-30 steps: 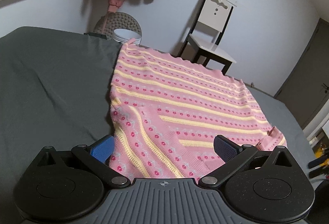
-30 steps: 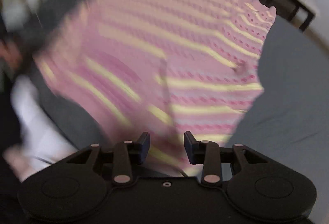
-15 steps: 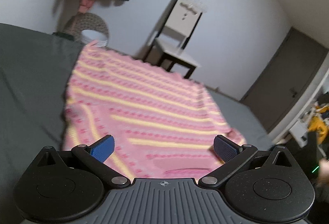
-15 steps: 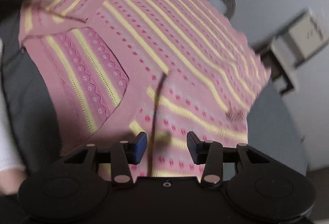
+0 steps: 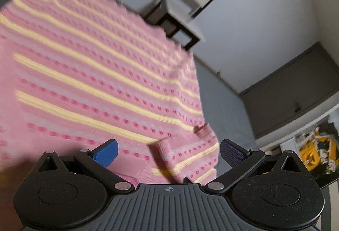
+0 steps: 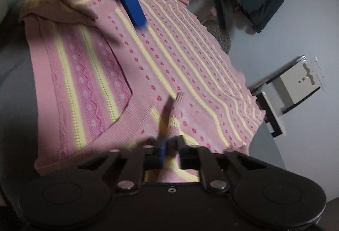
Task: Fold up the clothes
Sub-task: 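Grasp the sweater hem with the left gripper while the right gripper pinches beside it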
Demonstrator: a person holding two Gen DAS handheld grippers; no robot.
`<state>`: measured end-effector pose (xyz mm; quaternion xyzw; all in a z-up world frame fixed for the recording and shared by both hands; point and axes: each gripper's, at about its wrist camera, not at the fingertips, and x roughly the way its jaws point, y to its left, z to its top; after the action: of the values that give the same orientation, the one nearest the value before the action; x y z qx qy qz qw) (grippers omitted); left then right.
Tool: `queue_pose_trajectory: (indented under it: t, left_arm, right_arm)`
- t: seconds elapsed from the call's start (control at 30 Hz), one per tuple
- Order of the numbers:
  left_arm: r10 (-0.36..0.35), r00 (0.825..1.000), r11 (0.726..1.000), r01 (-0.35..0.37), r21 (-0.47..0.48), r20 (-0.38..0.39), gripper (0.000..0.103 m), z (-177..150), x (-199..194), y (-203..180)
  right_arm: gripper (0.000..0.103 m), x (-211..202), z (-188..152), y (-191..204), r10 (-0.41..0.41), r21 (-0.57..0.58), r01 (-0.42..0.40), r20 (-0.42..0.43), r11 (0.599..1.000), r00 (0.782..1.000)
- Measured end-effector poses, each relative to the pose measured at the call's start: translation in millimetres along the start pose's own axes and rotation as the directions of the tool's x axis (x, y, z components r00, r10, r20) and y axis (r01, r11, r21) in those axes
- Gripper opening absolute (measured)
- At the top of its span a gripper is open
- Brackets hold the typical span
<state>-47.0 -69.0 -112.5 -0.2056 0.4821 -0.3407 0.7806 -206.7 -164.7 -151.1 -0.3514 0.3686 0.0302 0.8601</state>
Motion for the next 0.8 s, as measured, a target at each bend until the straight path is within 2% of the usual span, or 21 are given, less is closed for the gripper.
queue_pose_trajectory:
  t: [0.07,0.17,0.27,0.33,0.4,0.5,0.57,0.6,0.67,0.73,0.77,0.8]
  left_arm:
    - [0.034,0.999,0.999,-0.033,0.027,-0.026,0.102,-1,22,-12]
    - [0.048,0.998,0.997,-0.045,0.063,-0.047,0.099,-4,41,-25]
    - [0.044,0.997,0.995,-0.038,0.088,-0.067,0.087,-7,50,-33]
    - [0.069,0.995,0.993,-0.062,0.1,-0.069,0.078,-10,53,-34]
    - [0.071,0.996,0.995,-0.067,0.074,-0.059,0.078,-10,55,-31]
    - [0.015,0.999,1.0,-0.016,-0.012,-0.031,0.075,-13,54,-23]
    - [-0.015,1.0,0.999,0.015,-0.049,-0.013,0.056,-17,57,-21]
    - [-0.023,1.0,0.998,0.022,-0.059,-0.007,0.043,-18,61,-20]
    - [-0.046,0.999,0.996,0.046,-0.082,0.003,0.03,-21,66,-19]
    - [-0.051,0.998,0.994,0.054,-0.096,0.031,0.008,-23,67,-19]
    - [-0.045,0.998,0.994,0.049,-0.093,0.05,0.003,-24,66,-20]
    - [-0.03,0.997,0.996,0.036,-0.077,0.07,0.003,-26,63,-21]
  right_arm:
    - [0.005,0,-2,-3,0.013,0.026,-0.013,0.008,1.0,1.0]
    - [0.005,-10,-3,-7,0.023,0.062,-0.027,0.06,0.998,0.998]
    - [0.006,-18,-4,-9,0.026,0.079,-0.033,0.094,0.996,0.995]
    - [0.006,-22,-4,-12,0.031,0.093,-0.041,0.102,0.995,0.994]
    - [0.006,-28,-4,-14,0.033,0.109,-0.046,0.118,0.993,0.992]
    - [0.005,-35,-5,-18,0.03,0.134,-0.048,0.135,0.99,0.99]
    - [0.006,-38,-5,-19,0.033,0.143,-0.053,0.133,0.988,0.991]
    - [0.006,-39,-5,-18,0.037,0.143,-0.055,0.131,0.988,0.991]
    - [0.006,-39,-4,-17,0.044,0.137,-0.061,0.128,0.989,0.991]
    - [0.006,-41,-3,-12,0.056,0.118,-0.071,0.127,0.99,0.99]
    - [0.006,-40,-3,-9,0.061,0.108,-0.075,0.129,0.991,0.99]
    - [0.006,-39,-3,-8,0.066,0.101,-0.079,0.129,0.992,0.989]
